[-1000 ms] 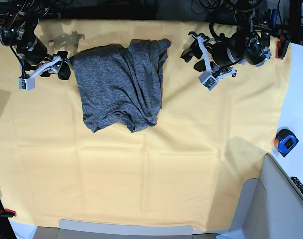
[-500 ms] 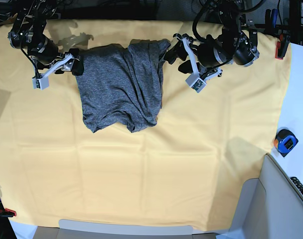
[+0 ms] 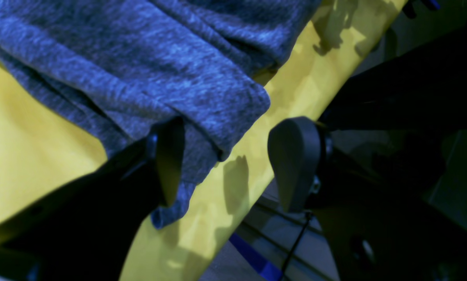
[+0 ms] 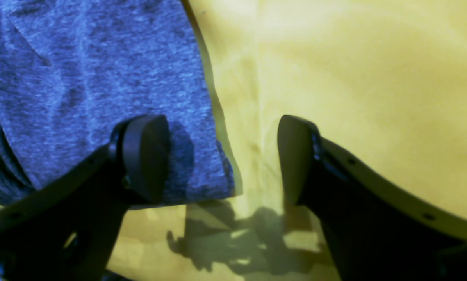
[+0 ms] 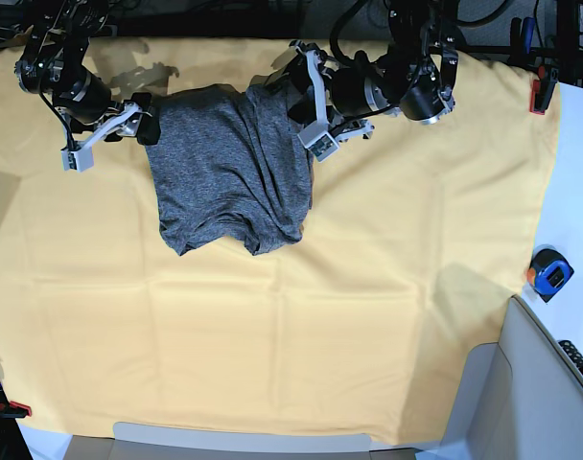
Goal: Fold the T-shirt properly
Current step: 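Grasp the shirt's edges with both grippers at opposite sides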
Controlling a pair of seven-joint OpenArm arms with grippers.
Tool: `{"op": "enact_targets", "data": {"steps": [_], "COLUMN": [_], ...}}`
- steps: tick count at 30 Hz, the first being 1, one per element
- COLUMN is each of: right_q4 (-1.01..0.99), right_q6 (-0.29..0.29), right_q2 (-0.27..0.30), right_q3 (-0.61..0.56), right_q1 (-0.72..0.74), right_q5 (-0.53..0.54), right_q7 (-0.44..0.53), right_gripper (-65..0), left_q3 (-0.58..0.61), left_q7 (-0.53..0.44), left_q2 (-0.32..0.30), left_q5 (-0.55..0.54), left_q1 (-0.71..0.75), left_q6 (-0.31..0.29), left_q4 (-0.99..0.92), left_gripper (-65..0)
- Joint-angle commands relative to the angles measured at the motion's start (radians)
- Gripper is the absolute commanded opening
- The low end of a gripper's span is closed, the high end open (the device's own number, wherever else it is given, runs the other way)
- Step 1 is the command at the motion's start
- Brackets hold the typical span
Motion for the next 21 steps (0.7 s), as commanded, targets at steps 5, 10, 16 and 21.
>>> {"op": "enact_targets", "data": {"steps": [5,10,16,21], "right_q4": [0.018,0.018,0.018,0.018], "right_q6": [0.005,0.005,0.005,0.005], "right_q2": [0.012,0.01,0.01,0.012], "right_q3": [0.001,0.001,0.001,-0.024], "right_q1": [0.001,0.001,-0.002,-0.007], "right_q5": [0.019,0.019,0.019,0.019], "right_q7": [0.011,0.01,0.01,0.01], "right_gripper": [-23.8,-23.8,-23.8,-23.9], "left_q3": [-0.001,0.004,0.004,0.005], "left_q7": [-0.013,-0.013,-0.013,-0.013], "left_q2": [0.002,0.002,0.002,-0.005], "left_q5": [-0.012,-0.012,-0.012,-0.012], "left_q1": [-0.018,-0.035,-0.035,-0.035], "left_q6": [0.055,0.098,0.098,0.098], "left_q4": [-0.032,-0.035,-0.105,-0.182], "left_gripper": [-28.6,-28.7,-39.7,-55.4]}}
